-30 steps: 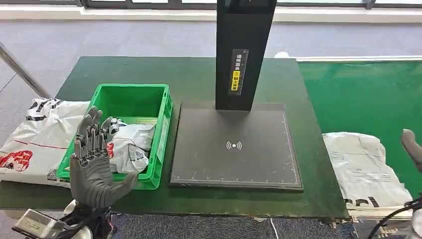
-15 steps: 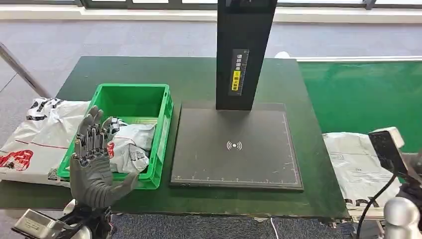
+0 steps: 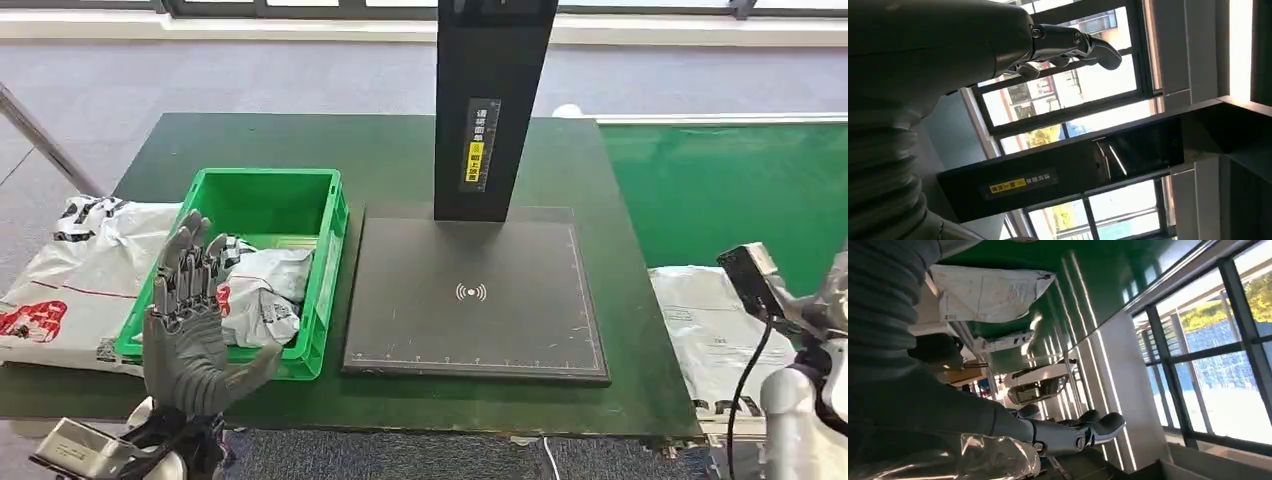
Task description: Moved the parcel from conveyor to table for the left to box.
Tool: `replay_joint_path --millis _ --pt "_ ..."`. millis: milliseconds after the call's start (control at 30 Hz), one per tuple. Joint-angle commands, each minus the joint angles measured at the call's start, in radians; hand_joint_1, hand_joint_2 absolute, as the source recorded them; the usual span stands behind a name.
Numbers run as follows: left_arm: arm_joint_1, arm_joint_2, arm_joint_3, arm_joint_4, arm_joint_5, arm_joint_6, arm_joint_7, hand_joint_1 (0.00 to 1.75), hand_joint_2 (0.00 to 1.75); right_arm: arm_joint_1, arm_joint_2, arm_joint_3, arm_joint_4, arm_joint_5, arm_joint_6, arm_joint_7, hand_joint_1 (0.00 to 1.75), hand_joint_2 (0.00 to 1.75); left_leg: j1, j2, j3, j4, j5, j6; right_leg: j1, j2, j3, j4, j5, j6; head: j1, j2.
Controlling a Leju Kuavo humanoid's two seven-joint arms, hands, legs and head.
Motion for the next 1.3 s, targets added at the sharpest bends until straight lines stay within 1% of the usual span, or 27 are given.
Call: replay_joint_path --millis 33,167,233,300,333,367,400,433,467,567,700,1033,1233,1300 --pt "-0.030 0.017 0.010 0.054 0.002 0.003 0.003 0.00 1.75 -0.088 -0.022 0.059 0.219 0.001 -0.009 -0.002 0.00 1.75 0.000 0.003 0.003 -0.002 0.000 -0.001 0.000 0.005 0.002 -0.002 0.001 -0.001 0.000 0.000" --pt "-0.030 0.017 0.010 0.054 0.002 0.003 0.003 0.00 1.75 -0.088 -0.022 0.059 0.219 0.001 -0.009 -0.002 0.00 1.75 0.001 0.003 0.004 -0.003 0.000 -0.001 0.001 0.005 0.002 -0.003 0.001 -0.002 0.000 0.000" --pt "-0.030 0.017 0.010 0.054 0.002 0.003 0.003 0.00 1.75 -0.088 -0.022 0.059 0.219 0.001 -0.009 -0.002 0.00 1.75 0.001 0.002 0.002 -0.001 0.000 -0.001 0.001 0.003 0.001 -0.001 0.000 -0.001 0.000 0.000" --pt "-0.030 0.019 0.009 0.052 0.003 0.003 0.003 0.00 1.75 -0.091 -0.019 0.054 0.231 -0.002 0.002 0.003 0.00 1.75 0.001 0.003 0.004 -0.003 0.000 -0.001 0.001 0.006 0.002 -0.003 0.002 -0.001 0.000 0.000" --pt "-0.034 0.019 0.005 0.055 0.005 0.005 0.004 0.00 1.75 -0.114 -0.023 0.041 0.294 0.010 0.008 0.026 0.00 1.75 0.001 0.002 0.002 -0.001 0.000 -0.001 0.001 0.004 0.001 -0.001 0.001 -0.001 0.000 0.000" --pt "-0.039 0.019 0.002 0.058 0.007 0.006 0.005 0.00 1.75 -0.140 -0.027 0.025 0.377 -0.007 0.008 0.021 0.00 1.75 0.001 0.003 0.003 -0.002 0.000 -0.001 0.001 0.005 0.001 -0.002 0.001 -0.001 0.000 0.000" --pt "-0.042 0.019 0.000 0.060 0.008 0.006 0.006 0.00 1.75 -0.165 -0.035 0.018 0.451 -0.008 -0.022 0.011 0.00 1.75 0.001 0.002 0.002 -0.001 0.000 -0.001 0.001 0.004 0.001 -0.001 0.001 -0.001 0.000 0.000" --pt "-0.046 0.020 -0.004 0.059 0.009 0.009 0.009 0.00 1.75 -0.202 -0.051 0.004 0.571 -0.013 -0.062 -0.002 0.00 1.75 0.001 0.003 0.003 -0.002 0.001 0.000 0.001 0.005 0.002 -0.003 0.002 -0.001 0.000 0.000" --pt "-0.047 0.021 -0.007 0.056 0.007 0.014 0.011 0.00 1.75 -0.225 -0.064 -0.003 0.649 -0.004 -0.100 0.011 0.00 1.75 0.001 0.002 0.003 -0.001 0.000 0.000 0.001 0.004 0.002 -0.002 0.001 -0.001 0.000 0.000" --pt "-0.046 0.028 -0.014 0.052 0.004 0.022 0.015 0.00 1.75 -0.244 -0.086 -0.023 0.769 -0.011 -0.123 0.011 0.00 1.75 0.001 0.001 0.003 -0.002 0.001 0.000 0.001 0.003 0.003 -0.004 0.002 -0.001 0.000 0.000" --pt "-0.048 0.033 -0.020 0.062 0.004 0.021 0.015 0.00 1.75 -0.245 -0.091 -0.044 0.814 -0.025 -0.132 0.019 0.00 1.75 0.001 0.001 0.004 -0.003 0.001 -0.001 0.001 0.003 0.003 -0.004 0.002 -0.001 0.000 0.000" --pt "-0.062 0.049 -0.056 0.085 -0.006 0.029 0.011 0.00 1.75 -0.203 -0.103 -0.104 0.904 -0.041 -0.057 0.100 0.00 1.75 0.001 -0.001 0.003 -0.002 0.000 -0.001 0.001 0.002 0.002 -0.003 0.001 -0.001 0.000 0.000" --pt "-0.074 0.065 -0.067 0.090 -0.008 0.028 0.012 0.00 1.75 -0.176 -0.085 -0.096 0.923 -0.020 -0.041 0.123 0.00 1.75 0.001 0.000 0.002 -0.001 0.000 -0.001 0.001 0.002 0.000 -0.002 0.001 0.000 0.000 0.000" --pt "-0.074 0.065 -0.067 0.090 -0.008 0.028 0.012 0.00 1.75 -0.176 -0.085 -0.096 0.923 -0.020 -0.041 0.123 0.00 1.75 0.001 0.001 0.004 -0.003 0.001 -0.001 0.001 0.004 0.002 -0.005 0.002 -0.001 0.000 0.000"
